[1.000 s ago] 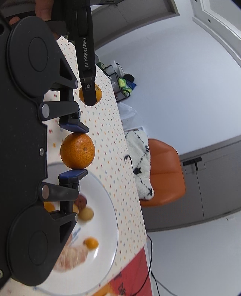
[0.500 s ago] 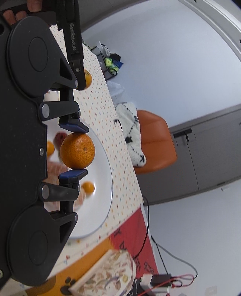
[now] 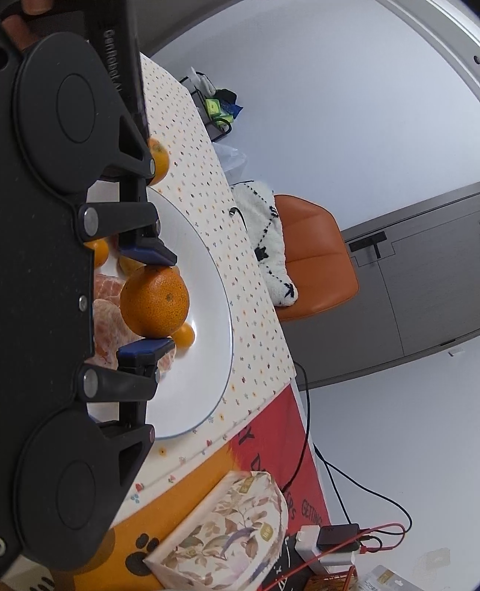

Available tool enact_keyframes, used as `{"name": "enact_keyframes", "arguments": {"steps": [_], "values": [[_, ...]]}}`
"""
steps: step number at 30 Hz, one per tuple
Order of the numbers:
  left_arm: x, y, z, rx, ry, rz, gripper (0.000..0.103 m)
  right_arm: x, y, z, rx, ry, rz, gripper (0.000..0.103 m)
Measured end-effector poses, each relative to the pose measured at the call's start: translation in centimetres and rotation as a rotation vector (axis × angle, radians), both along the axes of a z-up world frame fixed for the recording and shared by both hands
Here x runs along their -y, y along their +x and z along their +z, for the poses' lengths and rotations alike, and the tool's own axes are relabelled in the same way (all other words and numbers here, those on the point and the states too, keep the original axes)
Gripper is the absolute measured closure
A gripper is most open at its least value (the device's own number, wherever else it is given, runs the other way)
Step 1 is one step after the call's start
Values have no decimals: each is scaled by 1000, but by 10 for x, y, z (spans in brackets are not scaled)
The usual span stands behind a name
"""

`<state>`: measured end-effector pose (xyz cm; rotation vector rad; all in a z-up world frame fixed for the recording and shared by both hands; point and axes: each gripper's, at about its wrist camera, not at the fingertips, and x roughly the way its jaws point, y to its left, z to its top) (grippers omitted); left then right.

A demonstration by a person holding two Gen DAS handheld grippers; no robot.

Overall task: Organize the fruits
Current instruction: 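Carry both oranges into the white plate and open both tools, then withdraw both open tools away from the plate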

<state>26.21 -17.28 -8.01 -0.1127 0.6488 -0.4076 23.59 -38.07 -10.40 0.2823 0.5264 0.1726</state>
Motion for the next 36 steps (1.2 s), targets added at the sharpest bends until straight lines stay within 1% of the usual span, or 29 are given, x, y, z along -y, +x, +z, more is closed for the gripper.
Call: {"name": "enact_keyframes", "arguments": {"steps": [2, 3, 4, 7, 9, 12, 15, 18, 20, 25, 27, 29, 30, 32, 33, 36], "values": [[4, 1, -2, -5, 4, -8, 67, 0, -1, 1, 13, 5, -2, 53], [5, 1, -3, -9, 4, -11, 67, 0, -2, 2, 15, 7, -6, 48], [6, 2, -4, -14, 3, -13, 67, 2, -3, 2, 18, 11, -12, 47], [10, 3, -5, -18, 7, -22, 67, 9, -6, 2, 15, 33, -28, 47], [13, 2, -4, -4, 18, -20, 64, 13, -9, 1, 12, 44, -38, 47], [12, 1, 0, 0, 8, -16, 63, 16, -13, -1, 6, 55, -48, 47], [8, -1, 5, 9, 7, -1, 61, 16, -17, -3, -3, 62, -46, 47], [0, -4, 8, 17, 9, 13, 52, 12, -20, -3, -3, 62, -38, 47], [-5, -6, 10, 22, 16, 23, 44, 9, -22, -3, -6, 64, -27, 47], [-20, -10, 12, 19, 27, 53, 40, 0, -24, -4, -10, 62, -8, 42], [-26, -13, 13, 25, 31, 71, 36, -4, -25, -4, -14, 58, -1, 42], [-34, -17, 15, 40, 34, 91, 28, -8, -26, -4, -16, 52, 5, 42], [-37, -19, 16, 47, 37, 103, 26, -10, -27, -4, -15, 51, 8, 42], [-45, -22, 17, 55, 44, 118, 25, -13, -29, -4, -12, 51, 14, 38], [-48, -23, 18, 55, 49, 124, 25, -15, -30, -3, -9, 49, 15, 34], [-60, -27, 19, 46, 59, 156, 19, -20, -33, -2, -4, 47, 22, 30]]}}
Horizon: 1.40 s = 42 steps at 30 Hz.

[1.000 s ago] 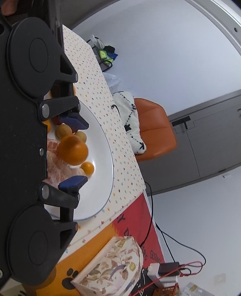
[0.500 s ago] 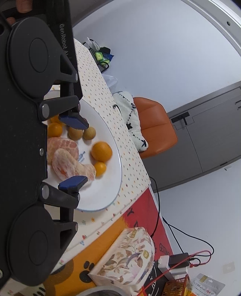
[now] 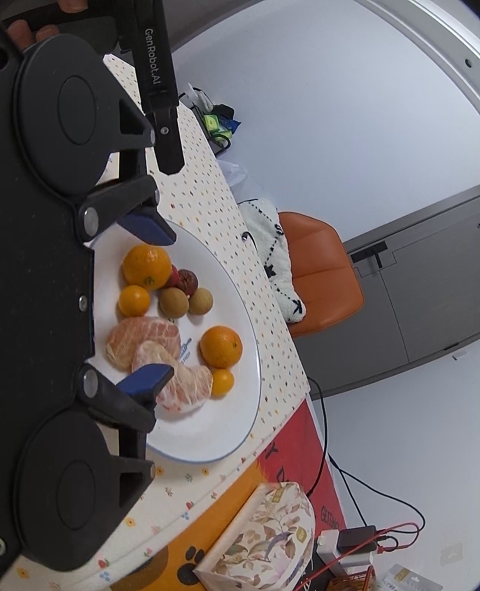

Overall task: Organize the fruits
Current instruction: 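Withdraw both open tools away from the plate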

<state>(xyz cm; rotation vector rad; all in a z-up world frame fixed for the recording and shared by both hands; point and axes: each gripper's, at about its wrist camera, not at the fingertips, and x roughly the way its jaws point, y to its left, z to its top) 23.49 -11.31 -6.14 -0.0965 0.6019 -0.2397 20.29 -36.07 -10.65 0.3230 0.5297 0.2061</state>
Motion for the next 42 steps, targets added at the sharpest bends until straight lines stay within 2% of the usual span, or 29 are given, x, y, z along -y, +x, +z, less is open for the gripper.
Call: {"name": "enact_keyframes", "arguments": {"steps": [3, 5, 9, 15, 23, 33, 42], "values": [[-10, -7, 2, 2, 28, 31, 19, -4, -3, 2, 9, -3, -2, 23], [-18, -11, 5, 6, 21, 47, 18, -6, -7, 5, 22, -3, 3, 18], [-32, -22, 12, 14, 18, 92, 14, -10, -14, 11, 41, -6, 7, 0], [-50, -39, 25, 32, 14, 134, 12, -17, -24, 21, 53, -14, 22, 0], [-70, -66, 40, 71, 19, 174, 0, -27, -42, 34, 68, -42, 33, 0], [-87, -106, 58, 135, 14, 170, 0, -33, -71, 54, 90, -64, 31, 0], [-110, -142, 75, 187, 23, 207, 0, -46, -104, 73, 125, -129, 49, 0]]}}
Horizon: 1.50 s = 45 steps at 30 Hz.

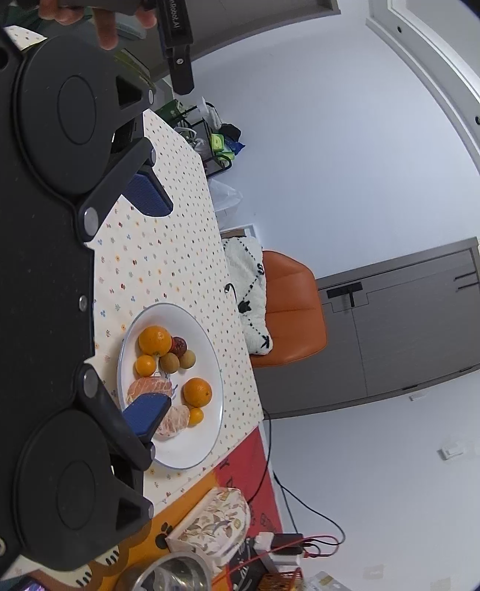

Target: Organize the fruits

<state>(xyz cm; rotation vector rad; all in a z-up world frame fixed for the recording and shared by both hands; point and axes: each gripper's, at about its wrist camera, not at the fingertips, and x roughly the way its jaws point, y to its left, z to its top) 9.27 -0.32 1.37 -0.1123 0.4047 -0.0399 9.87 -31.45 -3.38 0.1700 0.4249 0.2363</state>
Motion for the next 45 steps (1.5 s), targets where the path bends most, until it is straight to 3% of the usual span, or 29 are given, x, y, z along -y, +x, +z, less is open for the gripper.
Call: {"name": "enact_keyframes", "arguments": {"steps": [3, 10, 25, 37, 45], "values": [[-4, -12, 3, 6, 5, 3, 0, -4, -8, 4, 2, -31, -19, 0], [-5, -46, 8, 68, 47, 38, 0, 1, -33, 11, 22, 9, -71, 0], [-15, -79, -1, 50, 57, 87, 0, -3, -68, -4, -6, -47, -24, 0], [-2, -91, -21, -3, 135, 21, 0, -23, -84, 5, 36, -96, 33, 0], [-1, -92, -21, -5, 131, 25, 0, -28, -85, 5, 34, -100, 46, 0]]}}
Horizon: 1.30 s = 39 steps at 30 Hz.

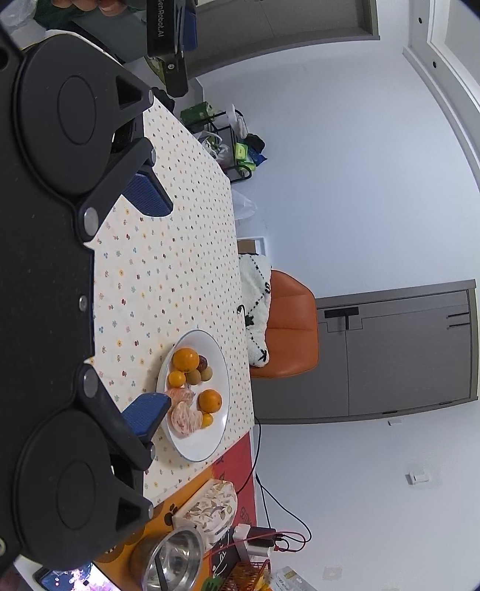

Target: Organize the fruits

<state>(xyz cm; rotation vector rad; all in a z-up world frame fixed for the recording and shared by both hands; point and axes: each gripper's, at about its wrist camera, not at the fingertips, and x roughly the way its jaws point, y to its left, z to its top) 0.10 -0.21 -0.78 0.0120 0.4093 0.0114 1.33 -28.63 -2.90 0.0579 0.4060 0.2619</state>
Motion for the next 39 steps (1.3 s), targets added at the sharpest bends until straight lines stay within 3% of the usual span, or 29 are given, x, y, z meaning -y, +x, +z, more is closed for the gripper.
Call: {"name": "enact_keyframes", "arguments": {"steps": [39], "values": [[-5, 6, -10, -48, -18, 31, 0, -9, 2, -9, -25, -8, 19, 0]]}}
